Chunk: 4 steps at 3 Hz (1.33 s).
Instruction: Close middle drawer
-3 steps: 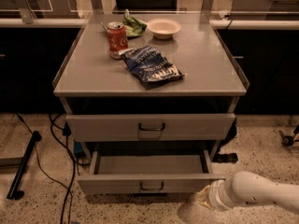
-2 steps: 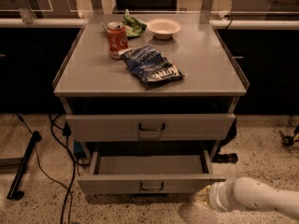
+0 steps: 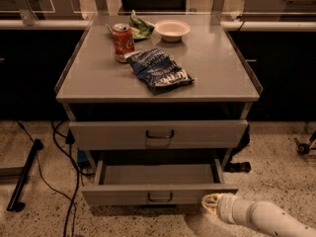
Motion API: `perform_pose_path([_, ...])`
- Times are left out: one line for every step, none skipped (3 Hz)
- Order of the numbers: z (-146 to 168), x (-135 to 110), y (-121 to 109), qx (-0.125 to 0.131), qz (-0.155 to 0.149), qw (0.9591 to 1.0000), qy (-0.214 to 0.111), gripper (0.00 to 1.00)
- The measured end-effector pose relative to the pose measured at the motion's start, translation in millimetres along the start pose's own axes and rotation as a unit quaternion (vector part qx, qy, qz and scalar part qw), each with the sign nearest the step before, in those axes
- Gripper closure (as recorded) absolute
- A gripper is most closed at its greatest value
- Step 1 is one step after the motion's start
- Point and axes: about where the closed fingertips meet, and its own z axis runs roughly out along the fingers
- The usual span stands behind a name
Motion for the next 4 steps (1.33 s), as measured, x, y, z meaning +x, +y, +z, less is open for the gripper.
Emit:
perform_pose_path([-1, -3, 0, 0.001, -0.007, 1.0, -0.001, 1.0])
perform_pose_path([5, 10, 4, 0.007, -0.012, 0.9997, 0.018, 1.0])
perform_pose_path([14, 21, -3, 0.03, -0.017, 0.9991, 0.026, 1.0])
perform_pose_path([23, 26, -11, 0.052, -0.023, 0.998, 0.027, 1.0])
